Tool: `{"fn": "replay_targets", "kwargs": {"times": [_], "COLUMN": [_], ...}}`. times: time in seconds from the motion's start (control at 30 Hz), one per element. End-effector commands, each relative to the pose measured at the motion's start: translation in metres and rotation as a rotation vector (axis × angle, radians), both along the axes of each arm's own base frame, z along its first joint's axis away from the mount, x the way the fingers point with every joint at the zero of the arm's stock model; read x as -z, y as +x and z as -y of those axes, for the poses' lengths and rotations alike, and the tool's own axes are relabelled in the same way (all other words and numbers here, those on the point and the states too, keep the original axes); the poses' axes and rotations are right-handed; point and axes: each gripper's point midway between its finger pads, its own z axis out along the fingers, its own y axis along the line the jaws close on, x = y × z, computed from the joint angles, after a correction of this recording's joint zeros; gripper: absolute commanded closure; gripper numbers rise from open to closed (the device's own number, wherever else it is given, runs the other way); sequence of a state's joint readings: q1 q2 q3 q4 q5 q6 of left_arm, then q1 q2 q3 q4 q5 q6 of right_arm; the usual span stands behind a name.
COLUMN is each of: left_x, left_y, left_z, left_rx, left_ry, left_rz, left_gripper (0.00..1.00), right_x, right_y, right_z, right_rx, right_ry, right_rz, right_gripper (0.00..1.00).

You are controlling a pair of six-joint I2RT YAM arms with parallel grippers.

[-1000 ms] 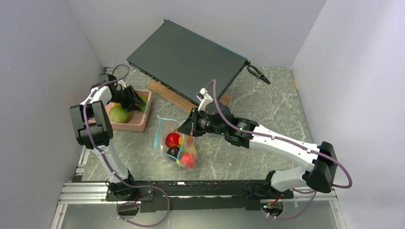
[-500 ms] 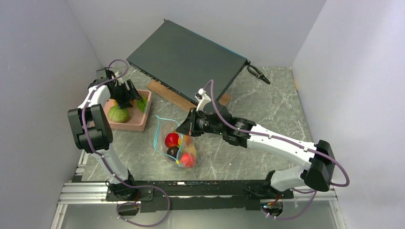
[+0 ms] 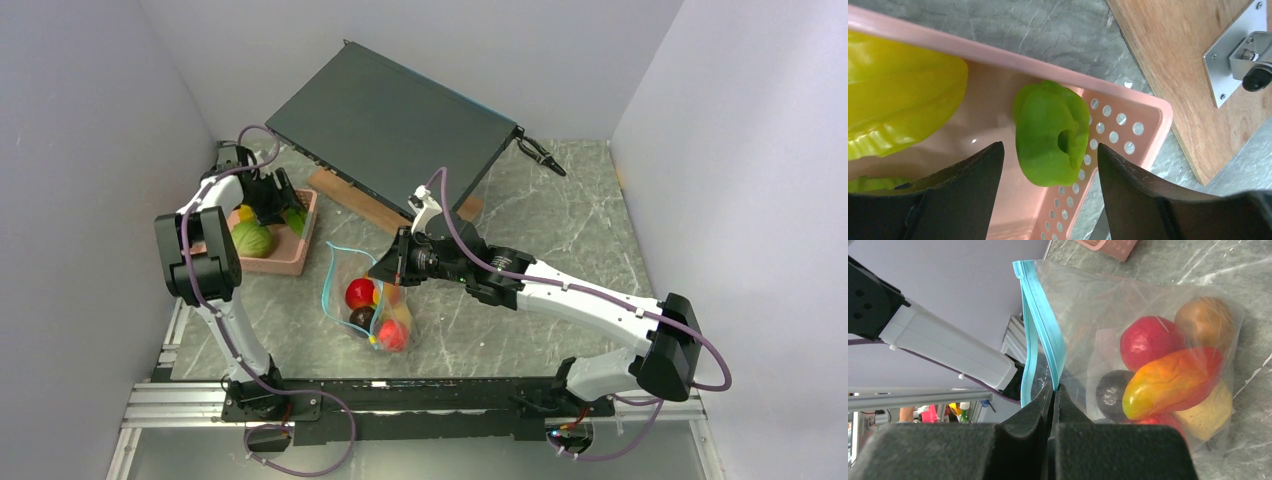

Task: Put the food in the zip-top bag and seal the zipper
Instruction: Pick up the fake fruit from the bin.

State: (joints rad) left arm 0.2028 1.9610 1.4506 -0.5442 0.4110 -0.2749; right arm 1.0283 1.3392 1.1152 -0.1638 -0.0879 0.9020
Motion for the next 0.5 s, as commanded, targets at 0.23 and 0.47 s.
{"fn": "replay_targets", "kwargs": {"times": [0.23, 0.47], "left_x": [0.014, -0.010], "left_y": [0.012, 0.005], "left_z": [0.010, -0.004], "left_rx": [0.038, 0.016], "left_ry": [-0.012, 0.086], "left_rz": [-0.015, -0.001], "left_gripper": [0.39, 0.58], "right_x": [-0.032, -0.030], "right_y": [0.003, 0.002], "right_z": [-0.003, 0.000], "right_rx": [0.003, 0.011], "right_ry": [0.074, 0.079], "right_rz": [0.044, 0.042], "right_gripper": [1.00, 1.00]}}
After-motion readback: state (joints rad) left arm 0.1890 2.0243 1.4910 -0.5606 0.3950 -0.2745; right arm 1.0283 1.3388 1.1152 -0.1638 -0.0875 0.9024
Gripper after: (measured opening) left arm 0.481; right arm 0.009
